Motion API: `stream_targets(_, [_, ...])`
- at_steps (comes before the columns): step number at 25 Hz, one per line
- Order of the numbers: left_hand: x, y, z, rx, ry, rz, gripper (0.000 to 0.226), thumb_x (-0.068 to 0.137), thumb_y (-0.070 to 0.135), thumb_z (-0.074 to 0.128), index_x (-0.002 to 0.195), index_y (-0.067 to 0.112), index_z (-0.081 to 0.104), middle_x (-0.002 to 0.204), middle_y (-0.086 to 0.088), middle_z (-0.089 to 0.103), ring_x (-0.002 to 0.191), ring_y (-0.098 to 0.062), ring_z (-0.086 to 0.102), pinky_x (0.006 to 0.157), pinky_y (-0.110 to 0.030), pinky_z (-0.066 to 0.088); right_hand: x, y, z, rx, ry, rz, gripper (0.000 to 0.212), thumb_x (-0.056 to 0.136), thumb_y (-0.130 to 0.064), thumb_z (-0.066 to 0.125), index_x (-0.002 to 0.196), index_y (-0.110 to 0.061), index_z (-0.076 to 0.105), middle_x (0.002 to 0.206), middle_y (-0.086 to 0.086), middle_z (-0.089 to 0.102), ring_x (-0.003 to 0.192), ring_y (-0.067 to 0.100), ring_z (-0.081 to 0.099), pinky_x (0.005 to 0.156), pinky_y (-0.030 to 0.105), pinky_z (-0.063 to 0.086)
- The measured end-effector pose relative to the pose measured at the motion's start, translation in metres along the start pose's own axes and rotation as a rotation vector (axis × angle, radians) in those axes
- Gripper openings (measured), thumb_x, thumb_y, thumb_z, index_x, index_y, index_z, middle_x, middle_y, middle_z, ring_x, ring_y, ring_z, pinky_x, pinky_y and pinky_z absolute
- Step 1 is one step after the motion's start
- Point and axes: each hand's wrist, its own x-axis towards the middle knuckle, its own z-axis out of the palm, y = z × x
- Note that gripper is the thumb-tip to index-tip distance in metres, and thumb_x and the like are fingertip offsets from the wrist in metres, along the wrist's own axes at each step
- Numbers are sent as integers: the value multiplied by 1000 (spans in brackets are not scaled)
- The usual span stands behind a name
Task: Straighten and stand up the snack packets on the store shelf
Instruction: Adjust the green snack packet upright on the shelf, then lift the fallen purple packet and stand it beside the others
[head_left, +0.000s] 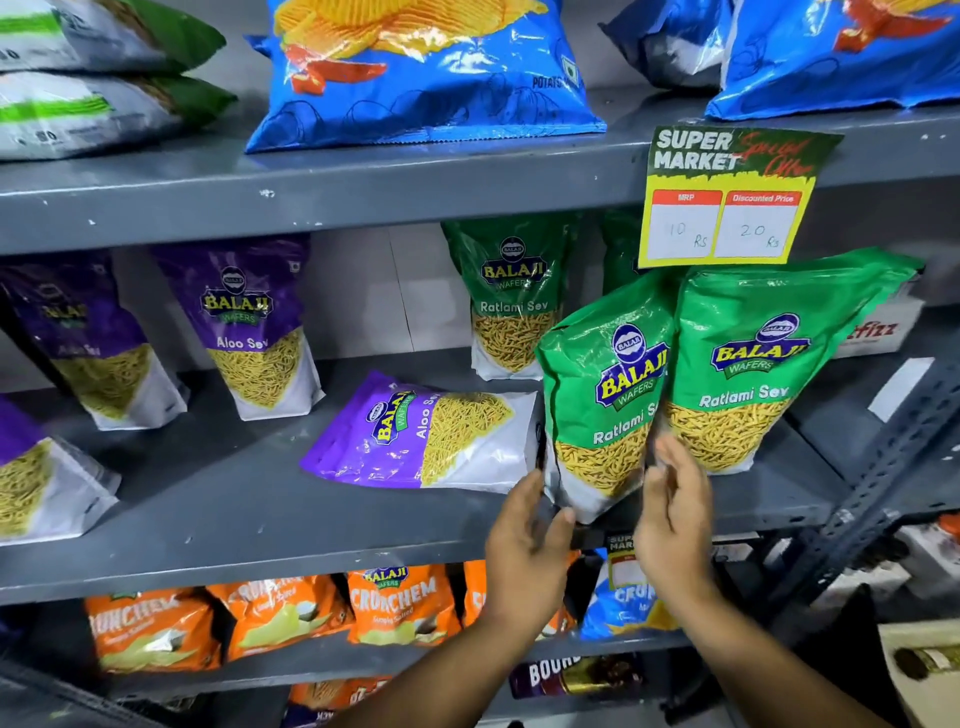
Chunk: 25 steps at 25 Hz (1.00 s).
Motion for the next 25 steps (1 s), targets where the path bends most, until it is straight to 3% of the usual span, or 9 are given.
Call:
stream_targets(3, [-8,9,-54,-267,191,-217,19,88,3,62,98,19,66,113,-10,69,107,-20,65,85,-25,53,-26,-38,11,-65,-171,-323,26,92,-26,47,115,-21,57,108,3,57,106,10,55,92,21,44])
stream_targets(7, [26,27,-112,-642,318,-602,38,99,17,43,134,3,45,142,-21,47,132,-35,45,108,-39,39,-7,-91,75,-180,-549,-631,24,94,-22,47,111,-14,62,108,5,62,105,11,55,94,19,40])
stream_targets(10, [50,36,-120,-671,255,-750,52,99,28,45,142,1,35,147,-21,42,136,-33,41,113,-38,33,38,-113,141,-387,-602,-495,32,91,-22,47,118,-10,57,119,13,58,112,25,53,100,31,39])
stream_targets(12, [61,38,-116,-726,179,-787,49,97,31,46,136,1,42,140,-19,48,133,-31,43,113,-35,32,75,-112,173,-594,-661,-298,33,91,-22,46,117,-6,56,120,21,58,112,34,55,96,39,44])
stream_targets(15, [69,37,-110,-742,116,-793,20,94,23,49,96,5,59,99,-16,58,92,-26,57,87,-30,47,103,-100,190,-918,-840,-89,33,92,-23,41,112,-2,58,102,19,61,110,34,57,93,38,47])
stream_targets(17, [73,35,-112,-678,127,-802,20,93,20,52,82,5,57,83,-13,56,75,-22,53,71,-27,47,100,-91,195,-1096,-910,-186,38,96,-19,33,114,3,59,105,20,61,113,37,56,90,39,46])
stream_targets(20, [77,35,-117,-630,153,-801,20,93,18,54,76,6,56,73,-11,56,68,-19,52,64,-25,47,94,-89,199,-1127,-904,-250,38,95,-12,30,117,2,58,122,22,59,115,38,54,89,39,46])
stream_targets(22, [78,35,-123,-645,195,-786,18,92,11,53,75,9,57,67,-8,58,65,-17,53,62,-25,47,93,-94,205,-1069,-862,-150,36,93,-14,35,113,1,61,120,23,61,113,38,56,87,37,45])
stream_targets(25, [71,40,-136,-636,265,-744,19,89,-2,49,78,11,56,73,-8,58,66,-17,54,64,-28,47,86,-101,201,-943,-786,-36,28,92,-26,40,78,-10,59,97,23,65,95,35,61,69,29,38])
